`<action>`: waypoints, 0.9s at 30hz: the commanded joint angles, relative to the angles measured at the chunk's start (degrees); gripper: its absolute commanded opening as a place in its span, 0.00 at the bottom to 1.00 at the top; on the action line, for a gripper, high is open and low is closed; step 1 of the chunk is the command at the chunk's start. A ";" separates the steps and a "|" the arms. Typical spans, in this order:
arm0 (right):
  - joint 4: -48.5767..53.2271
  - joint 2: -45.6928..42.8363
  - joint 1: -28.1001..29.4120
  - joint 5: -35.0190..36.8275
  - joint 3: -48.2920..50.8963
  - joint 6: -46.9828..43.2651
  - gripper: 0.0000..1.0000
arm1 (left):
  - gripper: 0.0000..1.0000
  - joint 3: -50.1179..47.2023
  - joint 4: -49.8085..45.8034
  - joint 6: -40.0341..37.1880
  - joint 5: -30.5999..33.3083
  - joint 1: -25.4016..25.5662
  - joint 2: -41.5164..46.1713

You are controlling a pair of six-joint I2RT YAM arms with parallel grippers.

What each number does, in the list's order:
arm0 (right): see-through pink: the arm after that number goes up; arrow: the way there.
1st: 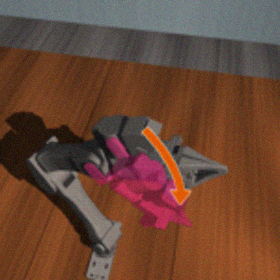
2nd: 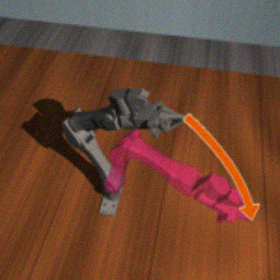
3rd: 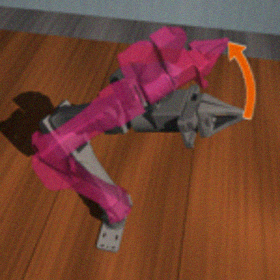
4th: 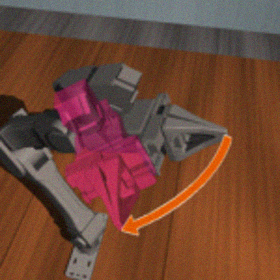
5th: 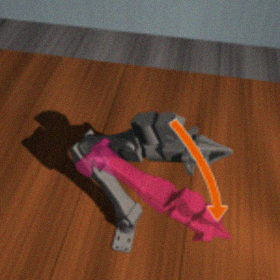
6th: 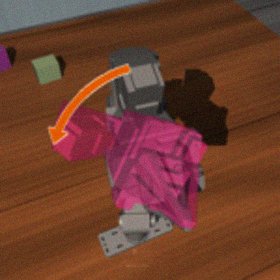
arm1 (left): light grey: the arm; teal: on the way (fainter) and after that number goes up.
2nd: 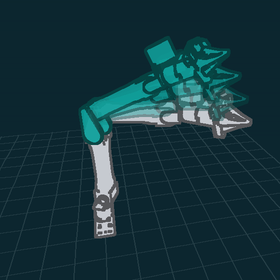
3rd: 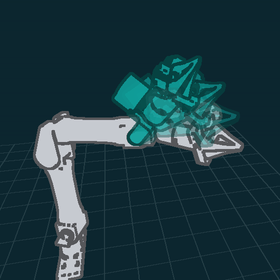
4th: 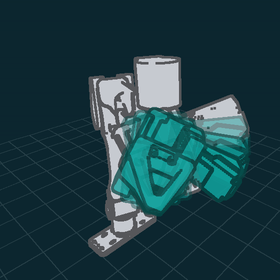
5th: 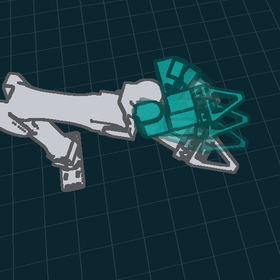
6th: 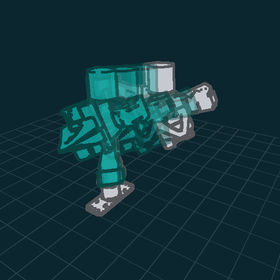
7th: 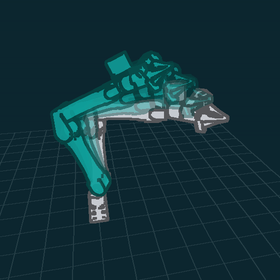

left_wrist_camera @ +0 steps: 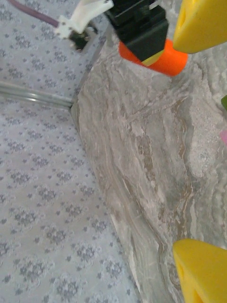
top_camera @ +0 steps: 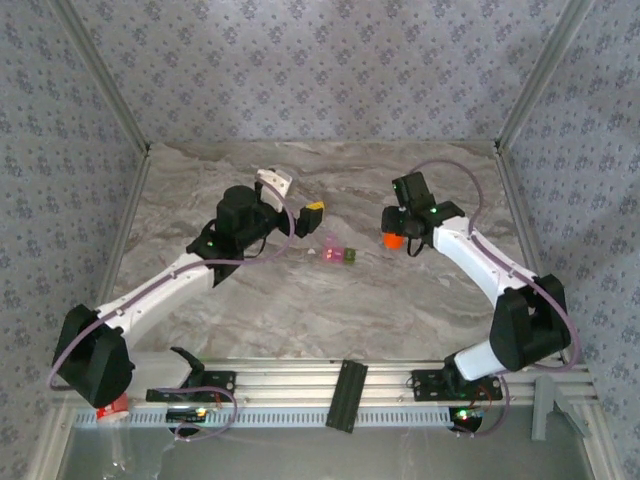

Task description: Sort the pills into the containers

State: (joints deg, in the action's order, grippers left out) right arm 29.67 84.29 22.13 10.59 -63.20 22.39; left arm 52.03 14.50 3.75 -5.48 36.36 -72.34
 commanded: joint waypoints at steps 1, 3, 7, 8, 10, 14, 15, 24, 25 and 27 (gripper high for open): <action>-4.93 0.87 0.10 3.82 2.63 0.10 0.41 | 1.00 -0.90 0.25 0.91 4.10 0.01 1.96; -6.51 1.10 -0.05 3.74 4.22 0.32 0.41 | 1.00 -1.11 0.52 0.91 4.69 0.01 2.17; -8.88 1.87 -0.12 3.74 6.31 0.64 0.41 | 1.00 -1.10 0.34 0.87 5.50 -0.06 2.45; -9.22 1.97 -0.10 3.74 6.66 0.87 0.41 | 1.00 -1.11 0.35 0.84 5.62 -0.01 2.46; -9.81 2.27 -0.03 3.65 7.60 1.23 0.42 | 1.00 -1.14 0.33 0.99 6.23 0.02 2.51; -11.06 2.26 -0.05 3.21 9.44 1.90 0.44 | 1.00 -1.14 0.13 1.11 7.10 -0.01 2.46; -11.28 2.28 0.05 3.12 9.87 1.99 0.44 | 1.00 -1.21 0.13 1.17 7.27 -0.01 2.46; -12.48 2.23 0.49 2.51 11.95 2.38 0.58 | 1.00 -1.22 0.66 1.82 8.11 -0.06 2.20; -12.46 2.19 0.62 2.59 12.06 2.47 0.61 | 1.00 -1.14 0.68 1.93 8.12 -0.05 2.09; -12.31 2.03 0.79 2.51 12.17 2.65 0.67 | 1.00 -1.14 0.69 1.96 8.20 0.01 2.11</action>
State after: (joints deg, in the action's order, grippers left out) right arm 16.86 86.04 22.41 12.67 -51.90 24.05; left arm 51.16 14.48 4.64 1.83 36.38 -71.33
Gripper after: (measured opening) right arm 0.655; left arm 0.997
